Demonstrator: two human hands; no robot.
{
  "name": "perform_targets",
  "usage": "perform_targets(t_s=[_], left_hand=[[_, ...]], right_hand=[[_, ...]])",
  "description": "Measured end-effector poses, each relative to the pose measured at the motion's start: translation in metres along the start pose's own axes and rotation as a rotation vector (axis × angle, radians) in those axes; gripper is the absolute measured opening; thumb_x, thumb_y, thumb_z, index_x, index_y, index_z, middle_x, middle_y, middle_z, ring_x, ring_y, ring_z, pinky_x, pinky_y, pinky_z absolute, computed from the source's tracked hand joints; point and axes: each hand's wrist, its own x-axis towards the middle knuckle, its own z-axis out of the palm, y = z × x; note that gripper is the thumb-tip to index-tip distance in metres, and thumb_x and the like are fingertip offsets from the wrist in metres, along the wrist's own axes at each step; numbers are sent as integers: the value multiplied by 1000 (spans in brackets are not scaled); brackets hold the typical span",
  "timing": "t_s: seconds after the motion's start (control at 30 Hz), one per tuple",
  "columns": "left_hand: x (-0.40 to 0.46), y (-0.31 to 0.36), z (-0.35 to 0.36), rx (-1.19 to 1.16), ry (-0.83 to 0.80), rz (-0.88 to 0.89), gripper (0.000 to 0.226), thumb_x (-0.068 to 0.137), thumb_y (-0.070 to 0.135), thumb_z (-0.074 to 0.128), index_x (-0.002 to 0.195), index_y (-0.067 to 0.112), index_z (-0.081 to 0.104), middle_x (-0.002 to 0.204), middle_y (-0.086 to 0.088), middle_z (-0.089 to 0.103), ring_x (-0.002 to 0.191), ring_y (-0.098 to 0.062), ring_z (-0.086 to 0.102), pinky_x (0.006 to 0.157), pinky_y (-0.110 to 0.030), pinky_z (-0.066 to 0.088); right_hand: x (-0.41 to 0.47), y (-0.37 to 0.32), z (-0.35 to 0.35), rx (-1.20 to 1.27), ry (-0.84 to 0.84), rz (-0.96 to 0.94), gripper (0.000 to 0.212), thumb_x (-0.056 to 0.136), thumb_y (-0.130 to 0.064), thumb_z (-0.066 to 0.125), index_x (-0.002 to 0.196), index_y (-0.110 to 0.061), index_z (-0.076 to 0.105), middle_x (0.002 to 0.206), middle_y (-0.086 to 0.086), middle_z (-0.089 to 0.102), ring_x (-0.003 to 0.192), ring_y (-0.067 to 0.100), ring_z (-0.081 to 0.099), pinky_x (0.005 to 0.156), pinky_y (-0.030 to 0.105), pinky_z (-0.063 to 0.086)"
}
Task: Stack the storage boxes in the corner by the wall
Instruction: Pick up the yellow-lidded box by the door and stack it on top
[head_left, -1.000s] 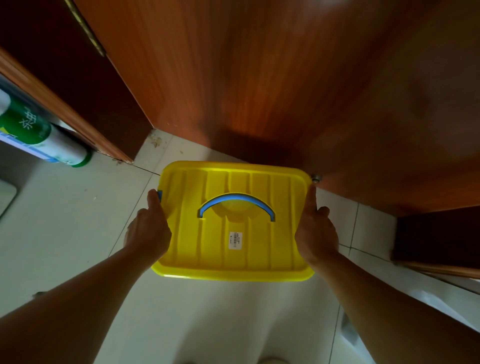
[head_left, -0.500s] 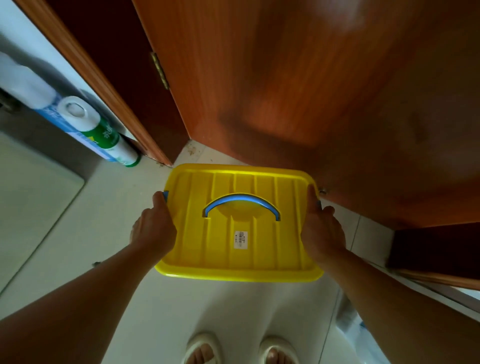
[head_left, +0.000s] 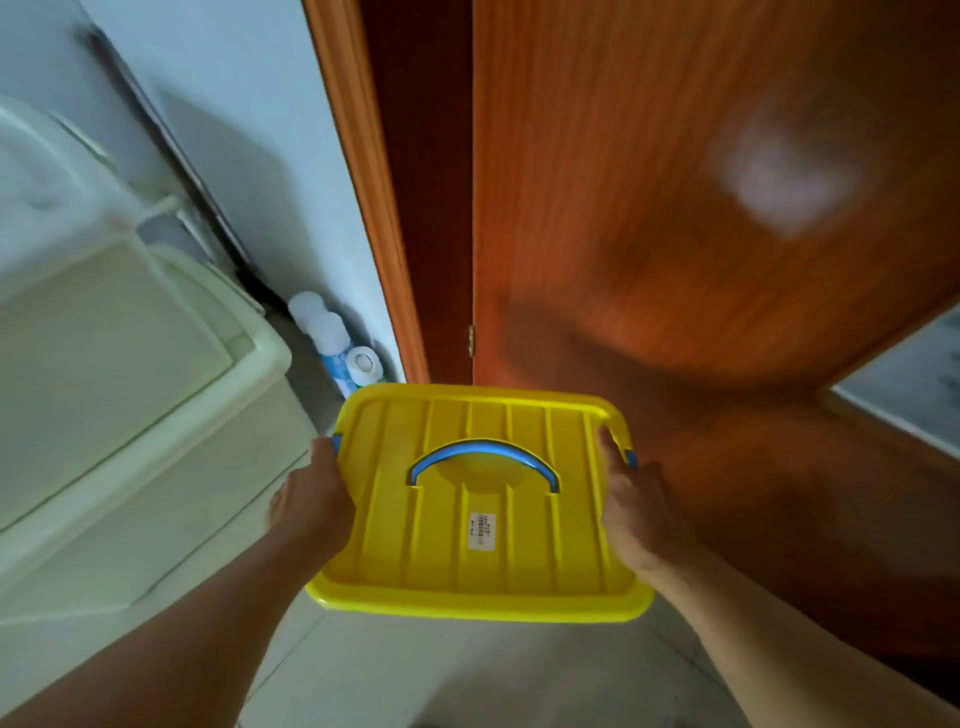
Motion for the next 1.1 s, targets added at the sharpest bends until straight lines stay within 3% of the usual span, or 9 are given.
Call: perform_targets(t_s=[0.23, 0.43, 0.6, 0.83, 1.0, 1.1], left_hand=[[-48, -13, -115, -78, 85, -111, 38, 93, 5, 37, 131, 10, 36, 120, -25, 59, 110, -41, 57, 86, -43, 43], [-76, -41, -210, -92, 177, -173, 33, 92, 5, 37, 125, 7, 39, 117, -26, 59, 107, -41, 58, 76, -39, 40], [-92, -67, -279, -133, 225, -214, 31, 93, 4, 37, 124, 5, 40, 123, -26, 56, 115, -42, 54, 90, -42, 42], [-103, -128, -364, -212, 291, -262, 28, 94, 8, 36, 122, 4, 40, 123, -25, 56, 114, -40, 55, 90, -42, 43], [-108, -174, -417, -261, 351, -301, 29, 96, 10, 34, 123, 4, 40, 124, -24, 56, 115, -39, 54, 92, -42, 43], [-110, -200, -445, -274, 398, -355, 30, 97, 12, 34, 125, 4, 41, 128, -23, 54, 117, -39, 53, 92, -41, 43]], right_hand=[[-36, -57, -114, -13, 18, -162, 57, 101, -16, 22, 151, -31, -1, 126, 17, 48, 112, 29, 55, 92, 36, 45], [-72, -117, -195, -28, 45, -268, 58, 101, -16, 26, 150, -34, 1, 127, 18, 48, 111, 29, 54, 89, 37, 45], [-90, -175, -247, -84, 88, -363, 65, 97, -7, 26, 151, -31, 0, 131, 17, 48, 116, 32, 51, 92, 40, 43], [-107, -269, -300, -148, 168, -473, 71, 93, 0, 30, 152, -27, 4, 124, 16, 56, 109, 35, 57, 88, 38, 46], [-120, -342, -337, -221, 187, -591, 68, 94, -4, 30, 152, -26, 0, 131, 16, 51, 116, 34, 53, 95, 38, 42], [-119, -384, -347, -177, 171, -665, 63, 99, -18, 30, 151, -30, -3, 131, 21, 49, 117, 36, 52, 96, 40, 43]])
